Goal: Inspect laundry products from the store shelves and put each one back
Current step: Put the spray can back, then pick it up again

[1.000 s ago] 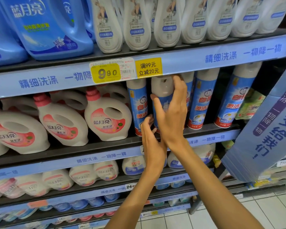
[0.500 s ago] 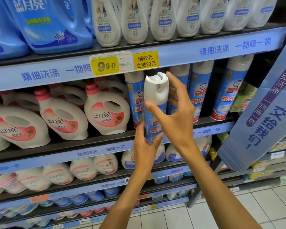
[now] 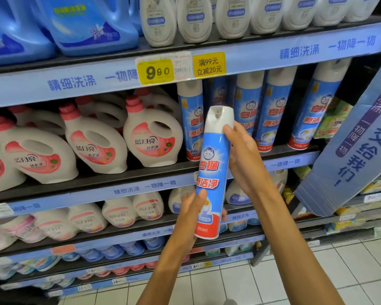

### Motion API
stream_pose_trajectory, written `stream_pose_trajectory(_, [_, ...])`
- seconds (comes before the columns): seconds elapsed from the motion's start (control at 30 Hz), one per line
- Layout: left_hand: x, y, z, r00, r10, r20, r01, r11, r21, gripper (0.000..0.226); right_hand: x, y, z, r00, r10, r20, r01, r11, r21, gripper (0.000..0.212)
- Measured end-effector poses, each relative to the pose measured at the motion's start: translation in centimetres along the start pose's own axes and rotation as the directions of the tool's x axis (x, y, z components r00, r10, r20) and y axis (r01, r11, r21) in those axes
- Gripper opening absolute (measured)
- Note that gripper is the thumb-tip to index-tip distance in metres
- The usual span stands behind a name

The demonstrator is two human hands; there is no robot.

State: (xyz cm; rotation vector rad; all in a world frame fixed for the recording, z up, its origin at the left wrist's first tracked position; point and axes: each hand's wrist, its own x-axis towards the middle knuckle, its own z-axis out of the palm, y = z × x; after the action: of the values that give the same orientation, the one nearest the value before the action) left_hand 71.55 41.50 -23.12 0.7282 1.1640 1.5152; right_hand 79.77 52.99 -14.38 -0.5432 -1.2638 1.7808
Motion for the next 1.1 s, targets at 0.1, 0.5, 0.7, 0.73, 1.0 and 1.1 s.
stream_pose_trajectory(0.1, [-0.5, -0.1, -0.5, 0.997, -0.07, 0.037, 0.07, 0.998, 0.002, 0.072, -0.3, 1.0, 0.1, 0.999, 0.033, -0.018, -0.031, 0.995, 0.092, 0.044])
stream_pose_trajectory(0.5, [-3.2, 0.4, 0.2, 0.889, -0.257, 0.38, 0.367, 0.895, -0.254, 0.074, -1.5, 0.7, 0.1, 0.978, 0.134, 0.16, -0.186, 0.908, 0.376, 0.044])
stream_pose_trajectory(0.7, [-3.3, 0.9, 1.2, 0.999, -0.038, -0.003, 0.038, 0.992, 0.122, 0.063, -1.7, -1.3, 0.1, 0.998, 0.068, 0.011, -0.068, 0.996, 0.065, 0.051])
stream_pose_trajectory(0.73, [-3.2, 1.2, 1.7, 1.0, -0.015, -0.026, 0.019, 0.984, 0.175, 0.067, -1.7, -1.6, 0.0, 0.999, 0.05, 0.001, -0.05, 0.998, 0.038, 0.046])
stream_pose_trajectory(1.0, [-3.7, 0.6, 4.1, 0.9, -0.27, 0.342, 0.393, 0.843, -0.369, 0.075, -1.9, -1.9, -2.4, 0.954, 0.239, 0.184, -0.28, 0.927, 0.248, 0.051])
stream_pose_trajectory(1.1, [-3.7, 0.1, 4.7, 0.865, -0.285, 0.412, 0.438, 0.831, -0.343, 0.076, -2.1, -1.5, -2.7, 0.918, 0.263, 0.297, -0.358, 0.872, 0.334, 0.059])
